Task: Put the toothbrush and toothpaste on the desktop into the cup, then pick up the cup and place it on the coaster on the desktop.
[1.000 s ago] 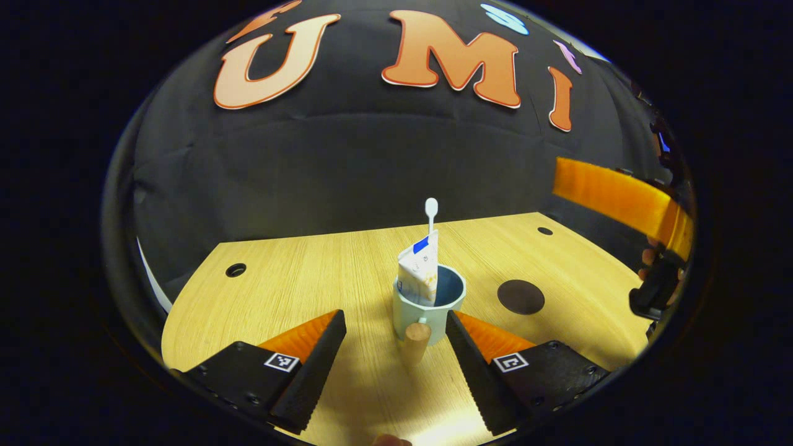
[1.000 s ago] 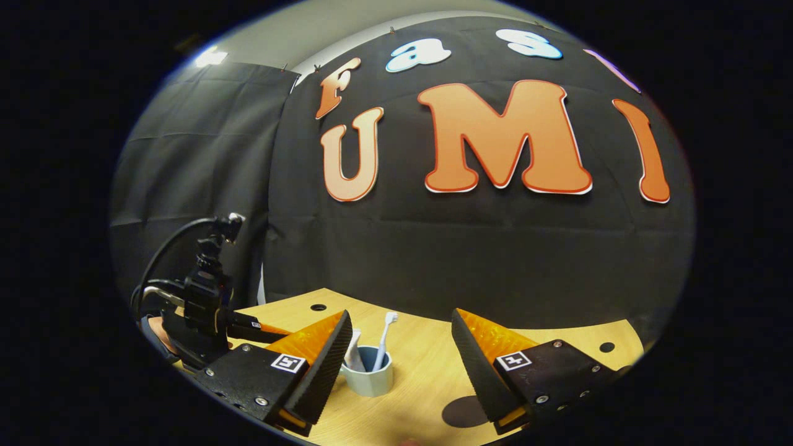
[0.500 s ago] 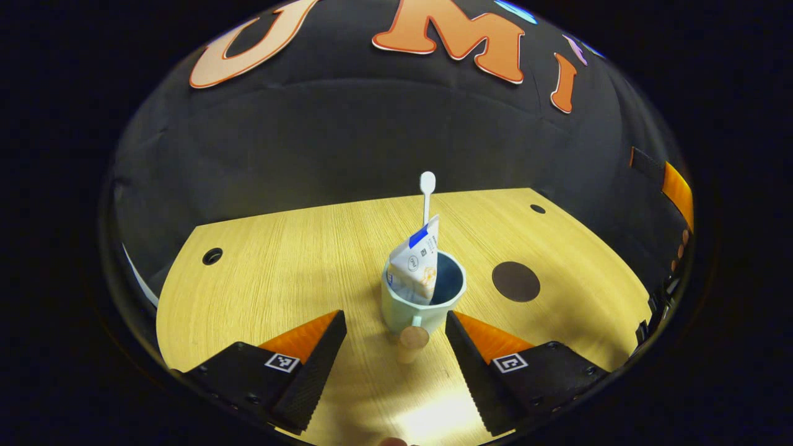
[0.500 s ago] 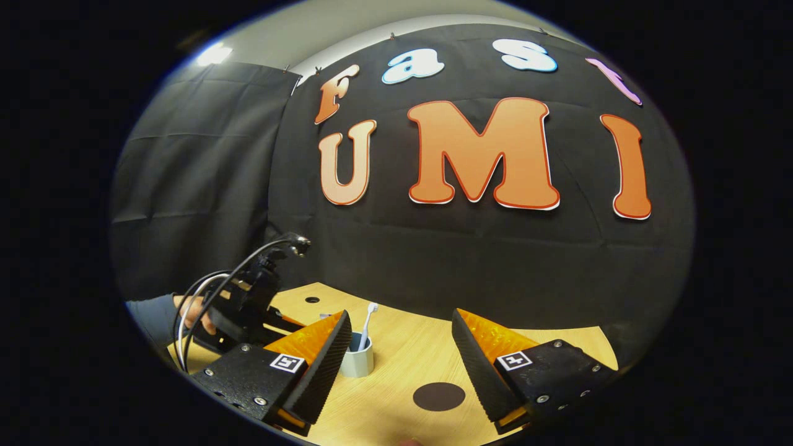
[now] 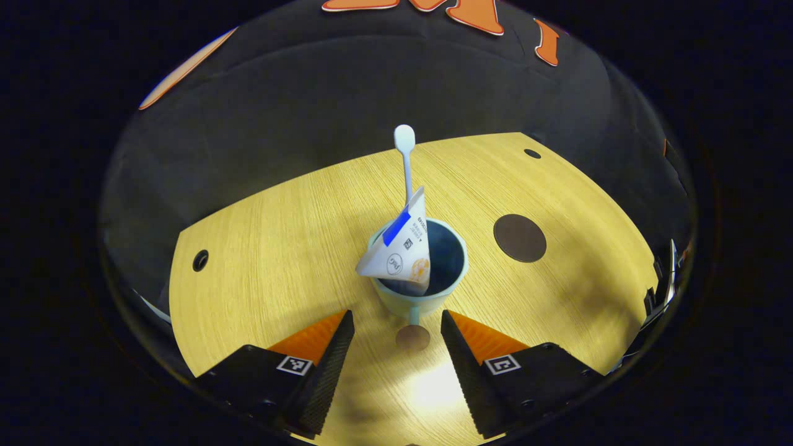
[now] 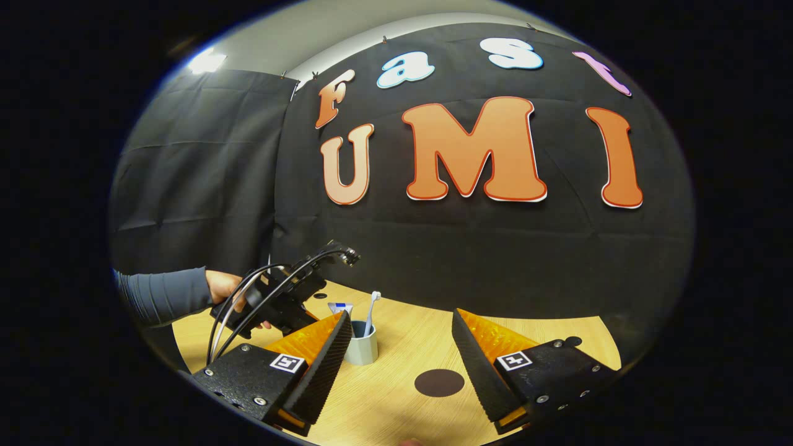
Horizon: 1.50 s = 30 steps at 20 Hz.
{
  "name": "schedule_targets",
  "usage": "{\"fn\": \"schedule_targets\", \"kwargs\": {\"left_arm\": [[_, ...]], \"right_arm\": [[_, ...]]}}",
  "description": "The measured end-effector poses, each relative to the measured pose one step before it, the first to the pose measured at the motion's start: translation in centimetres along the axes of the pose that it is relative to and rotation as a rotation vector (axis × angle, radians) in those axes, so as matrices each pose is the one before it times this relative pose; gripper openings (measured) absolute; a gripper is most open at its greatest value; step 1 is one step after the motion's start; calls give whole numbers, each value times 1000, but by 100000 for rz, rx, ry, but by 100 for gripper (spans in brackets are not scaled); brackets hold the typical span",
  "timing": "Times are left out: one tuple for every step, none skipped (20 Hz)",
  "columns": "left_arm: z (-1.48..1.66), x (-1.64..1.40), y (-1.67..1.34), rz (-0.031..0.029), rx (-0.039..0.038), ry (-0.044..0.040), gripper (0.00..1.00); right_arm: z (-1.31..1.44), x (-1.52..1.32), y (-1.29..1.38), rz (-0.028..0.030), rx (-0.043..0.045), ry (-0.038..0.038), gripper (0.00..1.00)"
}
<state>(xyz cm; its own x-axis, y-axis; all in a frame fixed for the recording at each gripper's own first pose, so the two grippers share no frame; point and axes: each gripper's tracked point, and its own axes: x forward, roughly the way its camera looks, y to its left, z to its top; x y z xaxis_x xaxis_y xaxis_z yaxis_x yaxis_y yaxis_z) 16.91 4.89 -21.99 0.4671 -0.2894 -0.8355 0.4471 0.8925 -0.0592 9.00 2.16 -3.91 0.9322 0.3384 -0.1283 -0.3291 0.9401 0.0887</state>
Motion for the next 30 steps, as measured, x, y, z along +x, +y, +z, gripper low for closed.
{"fn": "schedule_targets", "kwargs": {"left_arm": [[-167, 12, 273, 1115, 1075, 2216, 83], [40, -77, 134, 1022, 1191, 1971, 82], [-91, 44, -285, -419, 408, 2112, 82], [-11, -365, -154, 239, -249, 1974, 82], [-35, 24, -163, 246, -346, 1279, 74], [-149, 205, -135, -6, -69, 832, 73], [-230, 166, -99, 227, -375, 914, 72], [-191, 95, 32, 301, -389, 1050, 72], [-241, 342, -255, -506, -1026, 738, 71], [-240, 152, -118, 484, -910, 1086, 67], [-165, -10, -328, -1117, -494, 671, 62], [39, 15, 62, -114, -576, 353, 58], [172, -106, -277, -845, -789, -776, 53], [165, -6, 30, 424, 188, -65, 49], [-19, 67, 24, 477, -712, -425, 47], [39, 301, -136, 620, -638, -479, 38], [200, -530, -196, 114, -80, -81, 28], [171, 15, -193, 43, -802, -374, 28], [-55, 9, 70, 137, -928, -527, 27], [-23, 9, 65, 118, -585, -169, 27], [129, 77, -31, 311, -929, -555, 27], [151, 47, -17, 842, -737, -23, 27], [-59, 75, -143, 727, -710, -325, 26], [-23, 20, -119, 158, -639, -274, 27], [54, -28, 44, 254, -1059, -439, 26], [78, -83, -186, 315, -656, -197, 26], [72, -57, -1, 243, -713, -543, 27], [73, -58, -115, 98, -320, -582, 27], [27, -192, 63, 60, -480, -853, 27], [149, -326, -76, 11, 359, -814, 26]], "right_arm": [[-495, -142, -353, -689, -310, 444, 97], [-189, -97, -283, -760, -392, 335, 97], [-134, 66, -219, -573, 212, -29, 97], [-201, -167, -109, 269, 923, 83, 97], [-313, -56, -16, 215, 1382, 55, 97], [-265, -16, 85, 660, 1313, 63, 97], [-108, 147, -47, -27, 1169, 287, 97], [-192, 148, 72, 256, 917, 483, 97], [-230, -2, -49, -17, 755, 811, 97], [-206, 59, -75, -40, 805, 530, 97], [-290, 76, -6, 145, 513, 501, 97], [-112, 28, -167, -577, 5, 184, 97], [-219, 136, -194, -460, -406, 10, 97], [-124, 18, -207, -887, -334, 3, 97], [39, 40, 12, -35, 50, -431, 97], [132, -39, -35, -257, 305, -348, 97], [51, -66, -34, -16, 202, -628, 97], [149, -21, 21, -330, -101, -451, 97], [125, -61, -151, -800, -273, -481, 97], [133, -112, -205, -690, -192, -361, 97], [119, -232, -254, -756, -17, -572, 97], [240, -381, -186, -309, -256, -512, 96], [165, -283, -329, -1646, -774, -920, 96], [457, -256, -486, -1727, -1129, -1244, 97], [503, -233, -349, -1390, -915, -1235, 97], [463, -369, -252, -807, -350, -1161, 97], [338, -342, -173, -417, 23, -983, 97], [423, -334, -285, -760, 237, -760, 97], [262, -294, -314, -539, 57, -725, 96], [286, -312, -401, -1130, 133, -659, 97]]}}
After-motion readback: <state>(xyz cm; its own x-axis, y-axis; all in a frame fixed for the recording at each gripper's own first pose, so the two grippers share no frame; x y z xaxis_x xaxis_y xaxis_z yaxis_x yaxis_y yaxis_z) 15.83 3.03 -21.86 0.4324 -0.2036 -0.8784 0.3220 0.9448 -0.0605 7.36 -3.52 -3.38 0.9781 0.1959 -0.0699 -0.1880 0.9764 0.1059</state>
